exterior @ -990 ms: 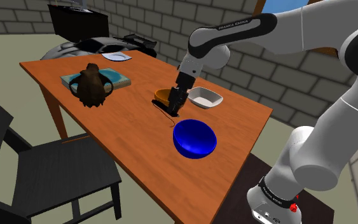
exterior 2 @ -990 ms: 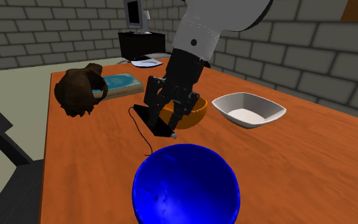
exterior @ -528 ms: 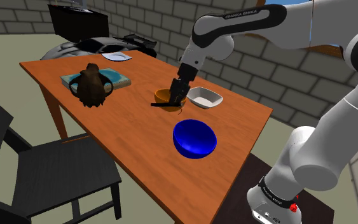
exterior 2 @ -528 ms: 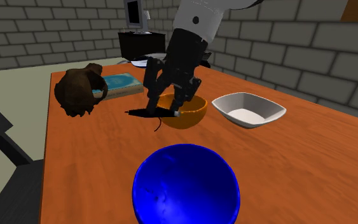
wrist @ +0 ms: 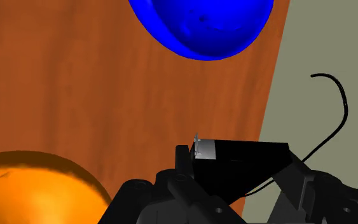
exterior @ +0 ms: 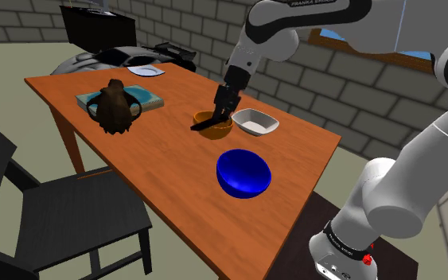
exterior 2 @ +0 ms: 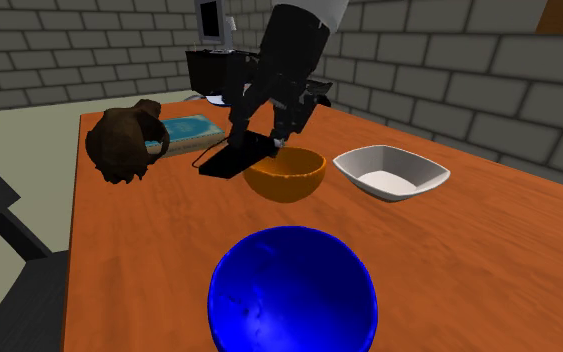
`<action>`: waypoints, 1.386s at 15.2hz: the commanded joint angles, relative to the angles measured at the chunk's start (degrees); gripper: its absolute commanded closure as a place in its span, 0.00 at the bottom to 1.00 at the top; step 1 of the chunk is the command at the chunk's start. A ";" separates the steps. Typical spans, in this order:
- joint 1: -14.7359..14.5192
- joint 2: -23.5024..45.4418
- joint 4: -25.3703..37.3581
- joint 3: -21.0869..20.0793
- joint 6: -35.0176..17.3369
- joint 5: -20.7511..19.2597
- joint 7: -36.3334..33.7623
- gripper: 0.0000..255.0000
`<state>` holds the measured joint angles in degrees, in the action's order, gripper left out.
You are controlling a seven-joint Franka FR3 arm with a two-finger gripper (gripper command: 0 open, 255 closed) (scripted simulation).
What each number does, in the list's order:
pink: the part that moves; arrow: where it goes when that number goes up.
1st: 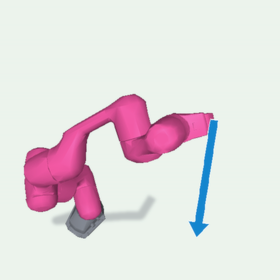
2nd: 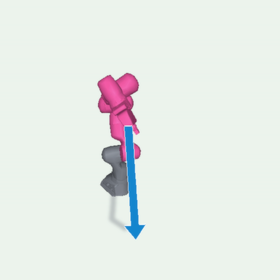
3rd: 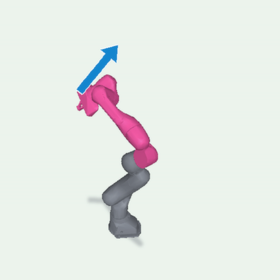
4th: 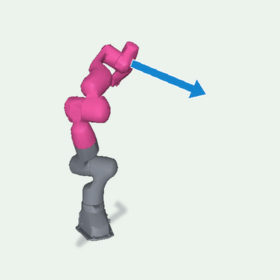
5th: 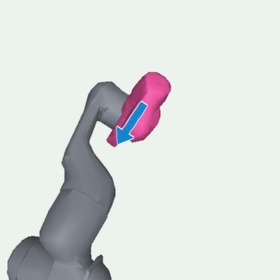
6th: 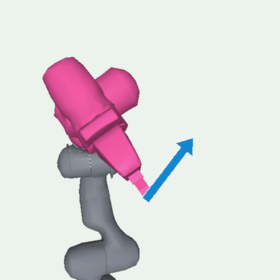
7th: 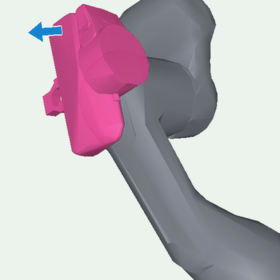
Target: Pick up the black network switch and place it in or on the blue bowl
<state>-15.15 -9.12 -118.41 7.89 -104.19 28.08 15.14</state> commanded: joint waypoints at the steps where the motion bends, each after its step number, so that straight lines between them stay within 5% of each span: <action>1: -0.01 -0.30 1.26 -0.02 1.37 -0.21 -0.81 1.00; 15: 1.47 -31.44 -21.88 -2.65 7.19 -2.77 -6.87 1.00; 21: 1.55 -31.39 -26.28 -2.82 3.16 -2.35 -4.95 1.00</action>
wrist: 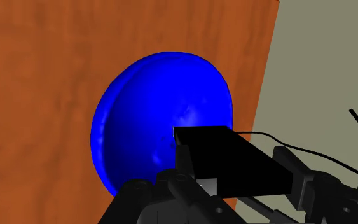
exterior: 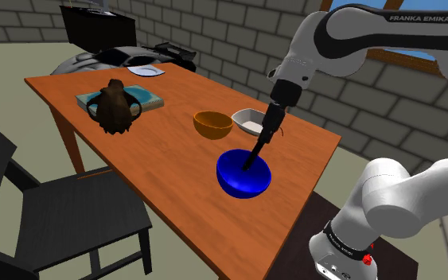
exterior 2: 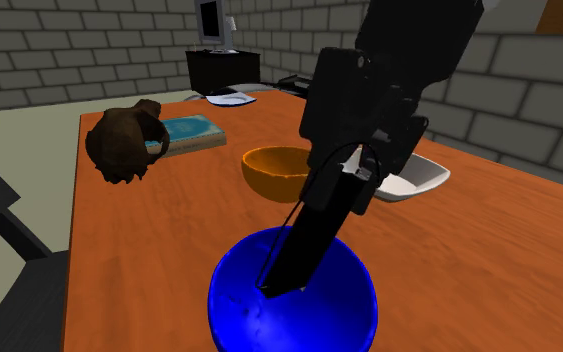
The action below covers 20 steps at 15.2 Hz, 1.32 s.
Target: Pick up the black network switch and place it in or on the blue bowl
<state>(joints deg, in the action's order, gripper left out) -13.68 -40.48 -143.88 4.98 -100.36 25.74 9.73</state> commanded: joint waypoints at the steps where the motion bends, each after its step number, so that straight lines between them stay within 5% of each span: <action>1: 0.08 0.03 -1.51 0.06 -1.36 0.08 0.79 1.00; 12: -0.15 1.63 -8.54 -0.11 -9.18 1.41 4.62 1.00; 19: -0.14 1.63 -8.54 -0.11 -9.17 1.41 4.62 1.00; 20: -0.14 1.65 -8.54 -0.11 -9.18 1.41 4.63 0.00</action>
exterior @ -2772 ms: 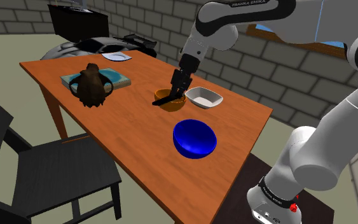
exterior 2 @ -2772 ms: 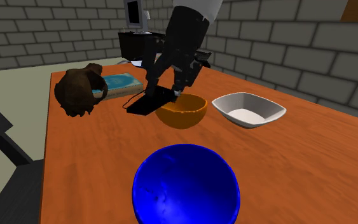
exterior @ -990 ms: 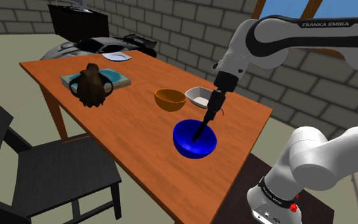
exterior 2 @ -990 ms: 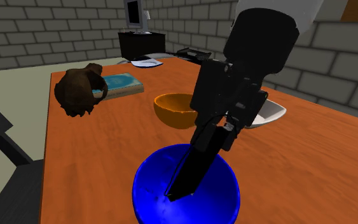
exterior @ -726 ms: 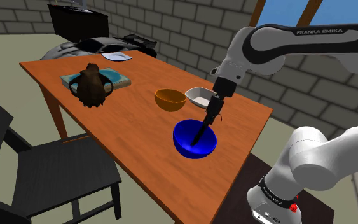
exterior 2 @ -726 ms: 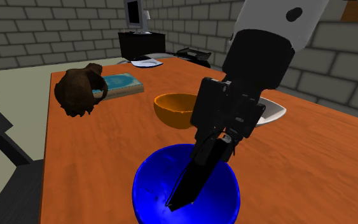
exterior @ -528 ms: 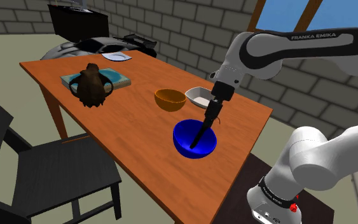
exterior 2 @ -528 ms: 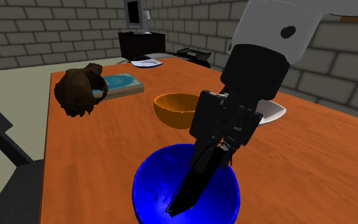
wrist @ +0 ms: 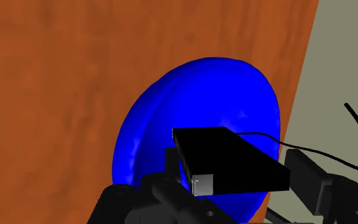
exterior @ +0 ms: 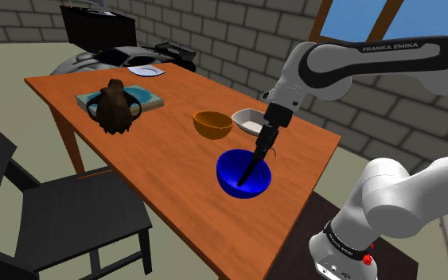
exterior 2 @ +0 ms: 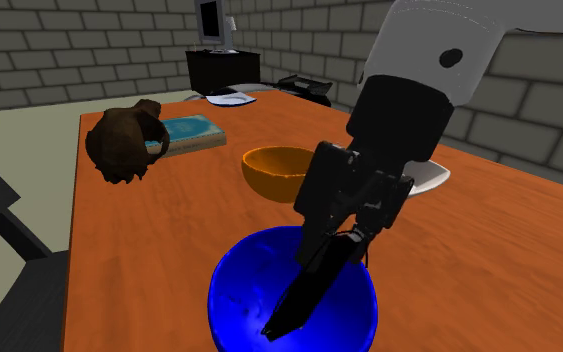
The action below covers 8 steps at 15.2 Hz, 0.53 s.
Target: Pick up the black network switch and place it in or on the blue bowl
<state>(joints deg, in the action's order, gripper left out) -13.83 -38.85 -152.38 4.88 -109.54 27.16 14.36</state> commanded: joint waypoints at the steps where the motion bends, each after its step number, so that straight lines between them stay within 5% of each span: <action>1: 0.00 0.03 -0.03 0.00 -0.01 -0.01 0.01 0.00; 5: 0.00 0.00 -0.04 -0.01 0.01 -0.01 -0.01 0.00; 8: 1.30 -0.75 4.68 1.92 5.91 -2.35 -0.57 0.00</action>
